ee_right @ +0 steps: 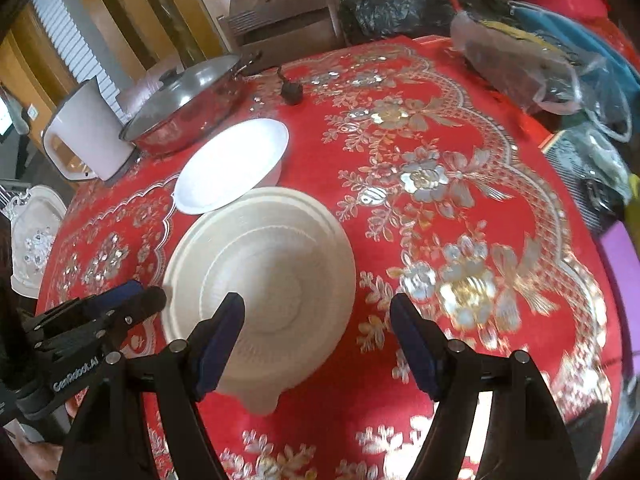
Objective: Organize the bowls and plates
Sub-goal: 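Move both grippers to the beige plastic bowl near the white bowl, then close both grippers on the rim of the beige plastic bowl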
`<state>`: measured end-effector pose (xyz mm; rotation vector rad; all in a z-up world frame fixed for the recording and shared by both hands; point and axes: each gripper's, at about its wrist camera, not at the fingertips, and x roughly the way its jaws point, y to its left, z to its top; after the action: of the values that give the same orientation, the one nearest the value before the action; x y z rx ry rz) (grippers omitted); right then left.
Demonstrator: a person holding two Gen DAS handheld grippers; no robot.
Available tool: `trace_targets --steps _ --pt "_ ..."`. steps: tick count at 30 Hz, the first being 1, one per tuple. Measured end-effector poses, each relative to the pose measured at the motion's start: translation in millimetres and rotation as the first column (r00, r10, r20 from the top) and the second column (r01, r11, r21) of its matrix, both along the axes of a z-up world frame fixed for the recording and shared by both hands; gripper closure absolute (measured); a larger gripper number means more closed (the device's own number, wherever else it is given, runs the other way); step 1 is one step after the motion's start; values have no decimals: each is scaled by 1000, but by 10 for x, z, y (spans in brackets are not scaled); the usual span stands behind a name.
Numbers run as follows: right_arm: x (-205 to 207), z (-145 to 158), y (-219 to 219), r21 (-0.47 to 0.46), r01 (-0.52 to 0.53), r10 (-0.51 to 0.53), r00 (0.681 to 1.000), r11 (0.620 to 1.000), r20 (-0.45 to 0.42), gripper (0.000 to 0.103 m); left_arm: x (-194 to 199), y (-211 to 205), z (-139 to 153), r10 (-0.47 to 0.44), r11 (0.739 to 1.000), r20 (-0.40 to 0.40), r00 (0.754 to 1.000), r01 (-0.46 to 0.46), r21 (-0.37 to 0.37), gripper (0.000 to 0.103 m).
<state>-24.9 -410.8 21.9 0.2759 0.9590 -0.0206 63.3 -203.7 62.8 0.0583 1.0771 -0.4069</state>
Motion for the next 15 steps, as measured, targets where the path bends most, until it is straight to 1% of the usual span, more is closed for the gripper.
trace_targets --steps 1,2,3,4,5,6,7,8,9,11,15 --pt "33 -24 -10 -11 0 0 1000 1000 -5 28 20 -21 -15 -1 1000 -5 1000 1 1 66" --pt "62 -48 -19 -19 -2 2 1000 1000 -9 31 45 -44 -32 -4 1000 -16 1000 4 -5 66" --pt "83 -72 -36 -11 -8 8 1000 1000 -7 37 58 -57 -46 -11 1000 -23 1000 10 -19 66" --pt "85 -82 -41 2 -14 14 1000 1000 -4 49 64 -72 -49 -18 999 -19 1000 18 -28 66" --pt "95 -97 -52 13 -18 18 1000 1000 -5 55 63 -91 -45 -21 1000 0 1000 21 -17 66" --pt "100 -107 -54 13 -21 21 1000 1000 -5 57 53 -115 -44 -26 1000 19 999 26 2 67" --pt "104 -116 -43 9 -31 31 1000 999 0 60 43 -148 -51 -40 999 28 999 40 14 80" --pt "106 -128 -31 16 -44 44 999 999 4 63 31 -192 -74 -60 998 21 998 60 30 87" --pt "109 -142 -14 22 -50 50 999 999 0 63 27 -208 -85 -63 997 23 998 62 43 87" --pt "85 -137 33 -12 -50 50 999 999 4 63 31 -201 -96 -67 997 27 997 65 50 87" --pt "-11 -95 92 1 -71 71 997 997 21 63 67 -72 -103 -56 998 -23 998 57 7 87"
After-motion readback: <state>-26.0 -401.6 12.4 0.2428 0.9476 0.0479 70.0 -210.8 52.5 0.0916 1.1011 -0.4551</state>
